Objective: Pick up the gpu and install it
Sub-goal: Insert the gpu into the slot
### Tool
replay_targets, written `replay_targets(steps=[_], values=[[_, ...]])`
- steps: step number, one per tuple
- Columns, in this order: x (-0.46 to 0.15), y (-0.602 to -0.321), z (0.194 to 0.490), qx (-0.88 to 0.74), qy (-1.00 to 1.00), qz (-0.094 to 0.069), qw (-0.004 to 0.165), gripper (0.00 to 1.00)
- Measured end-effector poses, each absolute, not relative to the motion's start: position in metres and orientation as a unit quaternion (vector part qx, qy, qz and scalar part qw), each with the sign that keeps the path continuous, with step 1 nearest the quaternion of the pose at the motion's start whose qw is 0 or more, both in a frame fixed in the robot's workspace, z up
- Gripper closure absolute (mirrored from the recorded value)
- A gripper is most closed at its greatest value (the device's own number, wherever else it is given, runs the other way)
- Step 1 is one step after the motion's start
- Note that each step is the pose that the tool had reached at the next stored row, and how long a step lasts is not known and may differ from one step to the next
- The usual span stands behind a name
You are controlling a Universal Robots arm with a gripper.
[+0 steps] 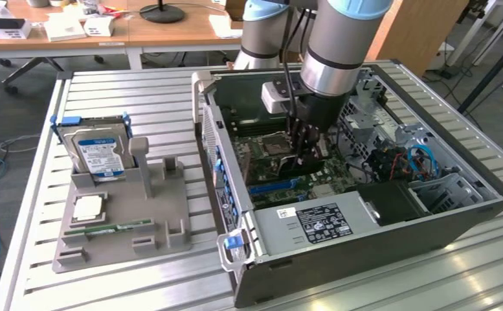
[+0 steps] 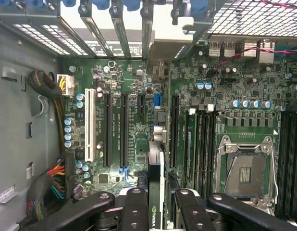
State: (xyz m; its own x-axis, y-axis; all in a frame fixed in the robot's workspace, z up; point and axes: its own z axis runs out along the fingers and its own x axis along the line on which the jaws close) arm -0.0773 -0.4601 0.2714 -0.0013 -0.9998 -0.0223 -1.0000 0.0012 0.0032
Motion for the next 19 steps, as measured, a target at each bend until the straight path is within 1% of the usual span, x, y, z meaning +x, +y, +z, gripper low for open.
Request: replay_targets(steps=[19], values=[[-0.0846,-0.4603,0.271,-0.709,0.705,0.009,0.007,0.74]])
